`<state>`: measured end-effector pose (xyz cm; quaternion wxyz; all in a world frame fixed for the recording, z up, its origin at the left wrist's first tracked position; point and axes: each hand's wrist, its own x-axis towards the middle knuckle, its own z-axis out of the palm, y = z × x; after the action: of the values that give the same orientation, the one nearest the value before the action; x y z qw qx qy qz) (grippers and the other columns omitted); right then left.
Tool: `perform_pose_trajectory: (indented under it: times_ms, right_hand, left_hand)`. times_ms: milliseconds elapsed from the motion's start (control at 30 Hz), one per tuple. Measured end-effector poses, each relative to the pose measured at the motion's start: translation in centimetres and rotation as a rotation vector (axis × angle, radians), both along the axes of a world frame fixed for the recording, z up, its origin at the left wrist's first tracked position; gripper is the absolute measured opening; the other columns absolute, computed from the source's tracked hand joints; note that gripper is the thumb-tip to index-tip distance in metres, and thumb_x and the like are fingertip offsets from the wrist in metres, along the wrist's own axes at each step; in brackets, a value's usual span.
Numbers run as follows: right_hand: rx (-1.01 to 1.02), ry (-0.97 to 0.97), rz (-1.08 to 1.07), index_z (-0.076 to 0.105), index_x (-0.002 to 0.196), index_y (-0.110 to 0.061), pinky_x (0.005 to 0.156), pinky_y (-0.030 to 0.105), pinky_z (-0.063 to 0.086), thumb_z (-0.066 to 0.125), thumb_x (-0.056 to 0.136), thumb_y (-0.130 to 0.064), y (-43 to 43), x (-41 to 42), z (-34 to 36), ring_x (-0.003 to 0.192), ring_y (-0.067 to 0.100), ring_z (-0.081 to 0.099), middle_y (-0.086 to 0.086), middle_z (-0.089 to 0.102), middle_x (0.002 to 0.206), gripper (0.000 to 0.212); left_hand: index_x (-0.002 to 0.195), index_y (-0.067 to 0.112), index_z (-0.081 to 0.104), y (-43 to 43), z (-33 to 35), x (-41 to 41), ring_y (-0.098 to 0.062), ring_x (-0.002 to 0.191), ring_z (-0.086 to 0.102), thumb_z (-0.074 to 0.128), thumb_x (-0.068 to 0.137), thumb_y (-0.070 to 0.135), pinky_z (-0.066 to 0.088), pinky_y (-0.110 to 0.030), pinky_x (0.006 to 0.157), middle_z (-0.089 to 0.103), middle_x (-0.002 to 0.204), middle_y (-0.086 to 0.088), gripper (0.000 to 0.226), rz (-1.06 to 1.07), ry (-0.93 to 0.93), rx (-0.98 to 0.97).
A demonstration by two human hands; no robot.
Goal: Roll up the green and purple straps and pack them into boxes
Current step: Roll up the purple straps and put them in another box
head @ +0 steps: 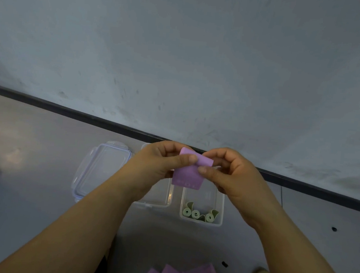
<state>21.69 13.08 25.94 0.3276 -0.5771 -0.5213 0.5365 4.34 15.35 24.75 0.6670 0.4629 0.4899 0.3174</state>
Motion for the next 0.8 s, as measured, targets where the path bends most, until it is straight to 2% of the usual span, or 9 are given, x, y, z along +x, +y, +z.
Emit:
perform_pose_trajectory:
  times_ms: [67, 167, 300, 400, 567, 667, 800]
  right_hand:
    - [0.047, -0.094, 0.101, 0.059, 0.095, -0.035, 0.059, 0.018, 0.049, 0.073, 0.074, -0.023, -0.1, 0.3, 0.3, 0.059, -0.001, 0.05, -0.018, 0.063, 0.085, 0.028]
    - [0.08, -0.186, 0.303, 0.053, 0.106, -0.047, 0.064, 0.024, 0.051, 0.078, 0.068, -0.027, -0.4, 0.7, 1.1, 0.063, 0.001, 0.051, -0.02, 0.058, 0.08, 0.051]
    - [0.152, -0.175, 0.544, 0.043, 0.119, -0.051, 0.063, 0.012, 0.045, 0.081, 0.067, -0.021, -0.9, 0.5, 1.8, 0.075, -0.002, 0.052, -0.039, 0.05, 0.099, 0.071]
    - [0.142, -0.173, 0.611, 0.046, 0.116, -0.049, 0.066, 0.011, 0.044, 0.083, 0.064, -0.02, -1.1, 0.3, 1.9, 0.078, -0.002, 0.051, -0.036, 0.049, 0.107, 0.07]
    - [0.119, -0.254, 0.672, 0.046, 0.103, -0.052, 0.069, 0.006, 0.042, 0.083, 0.062, -0.027, -1.2, 0.3, 2.4, 0.085, -0.01, 0.049, -0.044, 0.044, 0.098, 0.06]
    - [0.121, -0.238, 0.617, 0.051, 0.098, -0.047, 0.065, 0.007, 0.042, 0.086, 0.058, -0.025, -1.2, 0.3, 2.4, 0.078, -0.009, 0.05, -0.036, 0.05, 0.091, 0.057]
    - [0.123, -0.164, 0.531, 0.057, 0.096, -0.042, 0.062, 0.012, 0.045, 0.087, 0.056, -0.018, -1.3, 0.6, 2.2, 0.07, -0.002, 0.053, -0.022, 0.058, 0.085, 0.056]
  left_hand:
    - [0.096, 0.013, 0.068, 0.1, 0.1, -0.4, -0.017, 0.086, 0.067, 0.066, 0.065, 0.031, 0.056, -0.03, 0.078, 0.072, 0.095, -0.005, 0.036, -0.031, -0.023, -0.027]
    - [0.093, 0.01, 0.069, 0.2, 0.2, -1.0, -0.019, 0.084, 0.065, 0.074, 0.071, 0.027, 0.054, -0.03, 0.076, 0.07, 0.091, -0.008, 0.029, -0.156, -0.029, -0.078]
    - [0.08, 0.02, 0.074, -0.1, 0.3, -1.3, -0.015, 0.081, 0.066, 0.075, 0.062, 0.027, 0.053, -0.027, 0.072, 0.071, 0.086, -0.003, 0.019, -0.392, -0.029, -0.143]
    - [0.077, 0.023, 0.075, -0.2, 0.3, -1.3, -0.013, 0.077, 0.067, 0.074, 0.058, 0.03, 0.052, -0.023, 0.068, 0.071, 0.082, 0.0, 0.02, -0.483, -0.038, -0.172]
    - [0.073, 0.023, 0.076, -0.3, 0.3, -1.2, -0.01, 0.074, 0.067, 0.074, 0.063, 0.024, 0.052, -0.02, 0.066, 0.072, 0.078, 0.001, 0.01, -0.557, -0.073, -0.182]
    - [0.076, 0.022, 0.076, -0.3, 0.4, -1.1, -0.01, 0.077, 0.068, 0.083, 0.055, 0.035, 0.052, -0.019, 0.068, 0.073, 0.081, 0.001, 0.026, -0.602, -0.109, -0.188]
    - [0.077, 0.025, 0.076, -0.2, 0.3, -1.0, -0.01, 0.078, 0.068, 0.083, 0.045, 0.056, 0.052, -0.02, 0.069, 0.073, 0.082, 0.003, 0.045, -0.608, -0.07, -0.163]
